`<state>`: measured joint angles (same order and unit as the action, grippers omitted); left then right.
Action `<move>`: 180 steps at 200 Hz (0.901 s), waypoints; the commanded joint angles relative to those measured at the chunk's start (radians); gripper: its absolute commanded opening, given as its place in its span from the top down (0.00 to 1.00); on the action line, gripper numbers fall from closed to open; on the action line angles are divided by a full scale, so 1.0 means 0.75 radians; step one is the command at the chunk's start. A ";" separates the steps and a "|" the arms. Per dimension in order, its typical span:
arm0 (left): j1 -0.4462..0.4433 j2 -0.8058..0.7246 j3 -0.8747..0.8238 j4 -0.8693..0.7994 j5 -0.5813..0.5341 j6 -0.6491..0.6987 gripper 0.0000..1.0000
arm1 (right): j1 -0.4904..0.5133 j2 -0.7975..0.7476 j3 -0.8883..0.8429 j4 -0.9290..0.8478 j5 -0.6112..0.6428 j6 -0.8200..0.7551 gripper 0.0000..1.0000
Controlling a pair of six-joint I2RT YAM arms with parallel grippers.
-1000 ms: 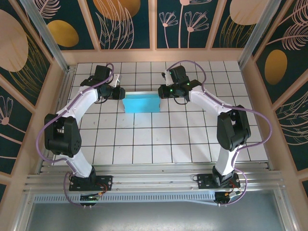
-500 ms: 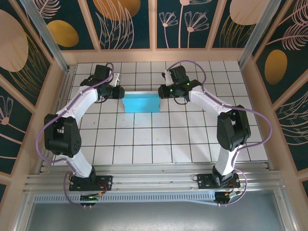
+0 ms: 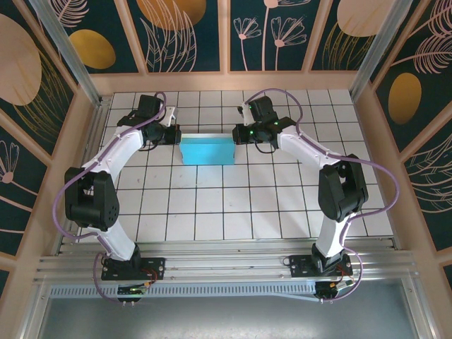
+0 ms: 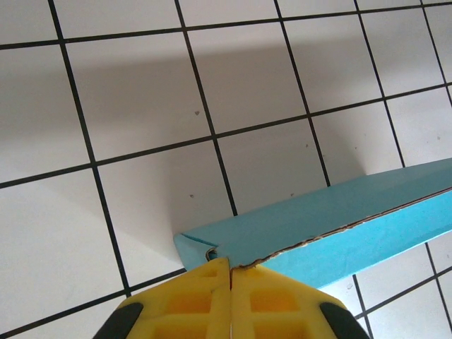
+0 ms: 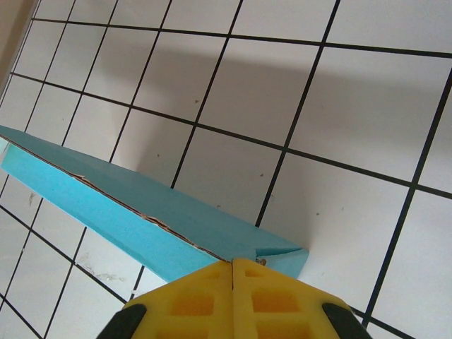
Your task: Fold the paper box
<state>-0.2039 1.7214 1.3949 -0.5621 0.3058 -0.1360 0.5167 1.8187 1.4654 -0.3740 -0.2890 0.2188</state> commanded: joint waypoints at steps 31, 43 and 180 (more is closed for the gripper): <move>-0.003 -0.048 -0.032 0.040 0.058 -0.050 0.94 | 0.002 -0.014 0.033 0.001 -0.022 0.079 0.95; -0.004 -0.052 -0.040 0.040 0.060 -0.052 0.93 | 0.004 -0.015 0.027 0.005 -0.026 0.096 0.95; -0.003 -0.117 -0.168 0.077 0.075 -0.072 0.91 | 0.025 -0.087 -0.167 0.142 0.030 0.188 0.97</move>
<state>-0.2028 1.6588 1.2945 -0.5003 0.3328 -0.1734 0.5182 1.7973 1.4086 -0.3008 -0.2878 0.3801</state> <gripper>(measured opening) 0.083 0.054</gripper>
